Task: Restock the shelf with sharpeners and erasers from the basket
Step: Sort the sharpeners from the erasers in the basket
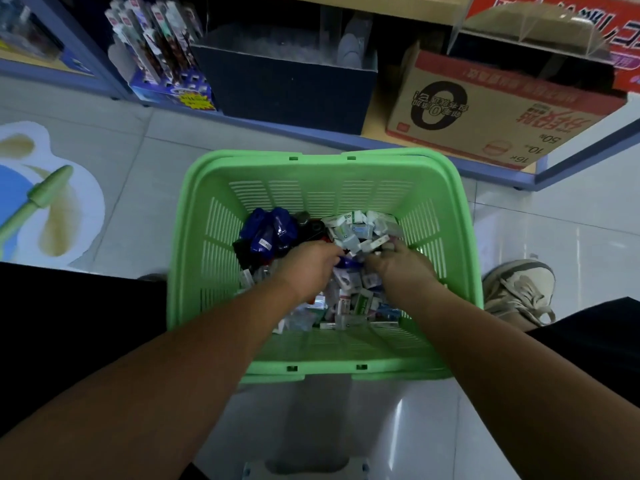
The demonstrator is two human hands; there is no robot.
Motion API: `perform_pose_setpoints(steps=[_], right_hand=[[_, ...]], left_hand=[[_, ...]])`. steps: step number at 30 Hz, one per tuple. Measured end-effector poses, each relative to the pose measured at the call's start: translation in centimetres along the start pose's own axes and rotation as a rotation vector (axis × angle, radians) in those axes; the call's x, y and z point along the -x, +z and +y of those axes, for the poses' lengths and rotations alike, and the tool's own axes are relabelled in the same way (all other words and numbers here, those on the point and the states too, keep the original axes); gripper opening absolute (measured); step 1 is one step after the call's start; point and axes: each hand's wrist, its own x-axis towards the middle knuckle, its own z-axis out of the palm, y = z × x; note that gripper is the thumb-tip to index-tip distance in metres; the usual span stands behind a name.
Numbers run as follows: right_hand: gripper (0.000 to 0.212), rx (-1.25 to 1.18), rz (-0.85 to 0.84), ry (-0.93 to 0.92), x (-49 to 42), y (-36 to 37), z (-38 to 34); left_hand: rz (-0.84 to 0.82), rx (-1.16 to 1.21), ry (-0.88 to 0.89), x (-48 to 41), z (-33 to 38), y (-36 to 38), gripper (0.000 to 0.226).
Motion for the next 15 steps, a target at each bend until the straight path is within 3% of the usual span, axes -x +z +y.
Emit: perform_pose_setpoints(steps=[4, 7, 9, 11, 15], right_hand=[[0.076, 0.106, 0.015, -0.044, 0.2, 0.1, -0.3], [0.078, 0.008, 0.013, -0.038, 0.2, -0.4, -0.2], [0.079, -0.073, 0.013, -0.042, 0.2, -0.9, 0.1], [0.071, -0.223, -0.022, -0.006, 0.1, -1.6, 0.1], [0.046, -0.675, -0.106, 0.077, 0.7, -3.5, 0.3]], left_hand=[[0.239, 0.213, -0.154, 1.3, -1.6, -4.5, 0.023], [0.445, 0.446, -0.270, 2.0, -2.7, -6.2, 0.027], [0.547, 0.470, -0.340, 2.6, -3.1, -6.1, 0.018], [0.541, 0.383, -0.364, 3.0, -3.1, -5.2, 0.009], [0.315, 0.321, -0.276, 3.0, -1.8, -3.0, 0.028]])
